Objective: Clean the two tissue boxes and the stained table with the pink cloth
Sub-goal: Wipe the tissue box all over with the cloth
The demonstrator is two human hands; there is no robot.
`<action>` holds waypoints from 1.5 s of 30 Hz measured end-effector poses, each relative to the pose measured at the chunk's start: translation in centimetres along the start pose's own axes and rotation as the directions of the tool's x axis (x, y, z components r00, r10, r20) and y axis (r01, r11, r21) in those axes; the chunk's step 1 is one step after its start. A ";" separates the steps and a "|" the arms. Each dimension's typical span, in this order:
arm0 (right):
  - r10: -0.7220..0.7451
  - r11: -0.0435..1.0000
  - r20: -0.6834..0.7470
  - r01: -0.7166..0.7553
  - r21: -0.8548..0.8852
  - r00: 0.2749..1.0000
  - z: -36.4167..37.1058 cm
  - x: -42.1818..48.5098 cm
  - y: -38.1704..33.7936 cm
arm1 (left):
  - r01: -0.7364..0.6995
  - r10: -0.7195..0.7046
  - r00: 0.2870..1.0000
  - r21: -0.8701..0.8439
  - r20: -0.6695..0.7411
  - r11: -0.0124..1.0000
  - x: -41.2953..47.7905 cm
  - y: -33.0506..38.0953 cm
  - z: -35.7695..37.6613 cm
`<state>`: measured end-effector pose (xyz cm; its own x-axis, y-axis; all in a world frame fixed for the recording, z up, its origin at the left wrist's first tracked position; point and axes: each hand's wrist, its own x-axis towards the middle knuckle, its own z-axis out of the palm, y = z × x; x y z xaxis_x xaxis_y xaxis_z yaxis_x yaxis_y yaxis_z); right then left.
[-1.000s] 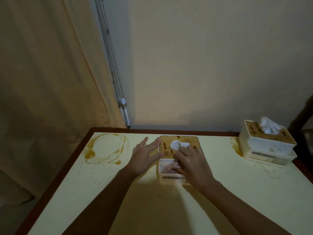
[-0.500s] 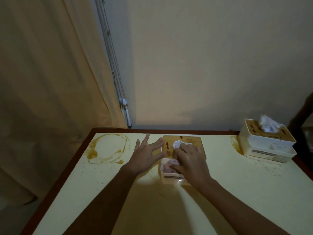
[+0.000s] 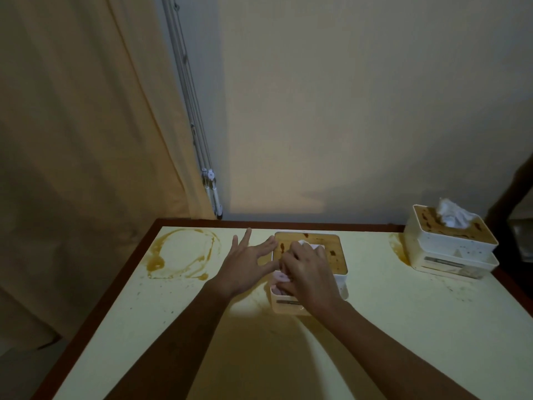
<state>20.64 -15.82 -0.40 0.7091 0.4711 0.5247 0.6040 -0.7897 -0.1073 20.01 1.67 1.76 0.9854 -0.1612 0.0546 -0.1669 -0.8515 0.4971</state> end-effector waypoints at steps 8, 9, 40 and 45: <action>0.046 0.997 0.021 -0.044 -0.065 0.999 -2.5 -1.8 3.5 | 0.005 -0.005 1.000 -0.011 -0.008 1.000 0.1 -0.1 -0.2; 0.048 0.997 0.020 -0.047 -0.060 0.999 -2.4 -1.7 3.3 | 0.004 -0.004 1.000 -0.009 -0.012 1.000 0.2 0.0 -0.2; -0.042 0.999 -0.058 0.040 -0.031 0.997 -2.1 -2.2 3.7 | 0.066 -0.067 0.998 -0.017 -0.011 0.998 0.0 -0.6 0.7; 0.142 0.953 -0.072 -0.117 0.280 0.987 -6.8 -1.3 5.0 | 0.101 -0.101 0.995 -0.013 -0.004 0.995 -0.1 0.0 0.8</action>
<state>20.23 -23.05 4.16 0.7596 0.3243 0.5637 0.5947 -0.6972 -0.4003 19.93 1.32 1.07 0.9974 -0.0722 0.0073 -0.0658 -0.8569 0.5112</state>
